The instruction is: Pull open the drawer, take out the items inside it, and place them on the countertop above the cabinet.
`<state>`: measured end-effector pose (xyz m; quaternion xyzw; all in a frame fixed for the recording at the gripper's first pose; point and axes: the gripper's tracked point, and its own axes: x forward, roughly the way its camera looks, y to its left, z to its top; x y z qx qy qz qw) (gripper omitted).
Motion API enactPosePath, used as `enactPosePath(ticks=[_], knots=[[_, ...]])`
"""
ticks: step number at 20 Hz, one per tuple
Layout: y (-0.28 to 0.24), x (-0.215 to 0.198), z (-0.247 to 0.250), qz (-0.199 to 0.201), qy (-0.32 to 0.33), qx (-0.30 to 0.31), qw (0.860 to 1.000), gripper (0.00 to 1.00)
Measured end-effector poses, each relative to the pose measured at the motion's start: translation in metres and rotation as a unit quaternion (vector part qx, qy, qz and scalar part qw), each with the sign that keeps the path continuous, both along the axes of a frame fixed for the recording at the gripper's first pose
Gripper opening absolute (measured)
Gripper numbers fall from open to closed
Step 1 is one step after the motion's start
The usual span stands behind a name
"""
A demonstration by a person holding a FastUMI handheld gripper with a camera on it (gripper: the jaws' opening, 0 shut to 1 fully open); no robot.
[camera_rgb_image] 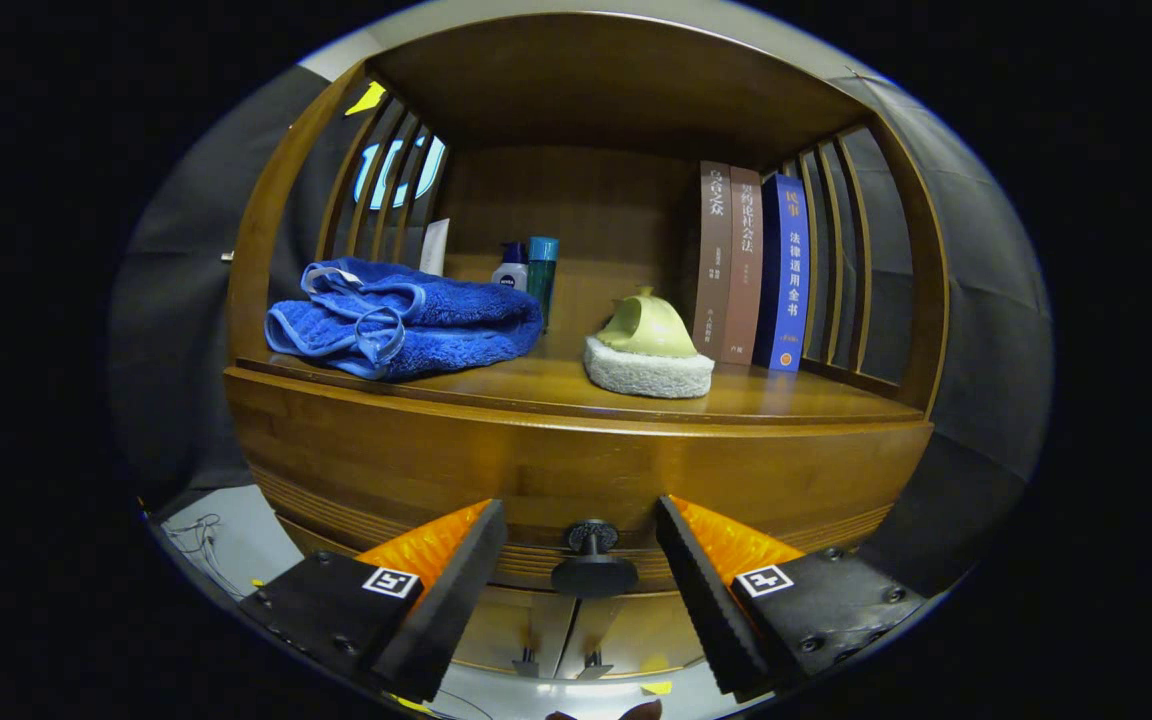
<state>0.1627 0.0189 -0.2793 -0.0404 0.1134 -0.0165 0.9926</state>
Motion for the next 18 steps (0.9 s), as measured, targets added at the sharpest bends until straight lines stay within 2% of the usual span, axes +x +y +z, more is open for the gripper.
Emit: enactPosePath(ticks=[9, 15, 18], knots=[[-0.004, -0.046, 0.083, 0.01, -0.05, -0.014, 0.999, 0.99], [-0.004, -0.083, 0.148, 0.004, -0.069, 0.015, 0.998, 0.99], [-0.004, -0.099, 0.172, 0.005, -0.071, 0.01, 0.997, 0.99]])
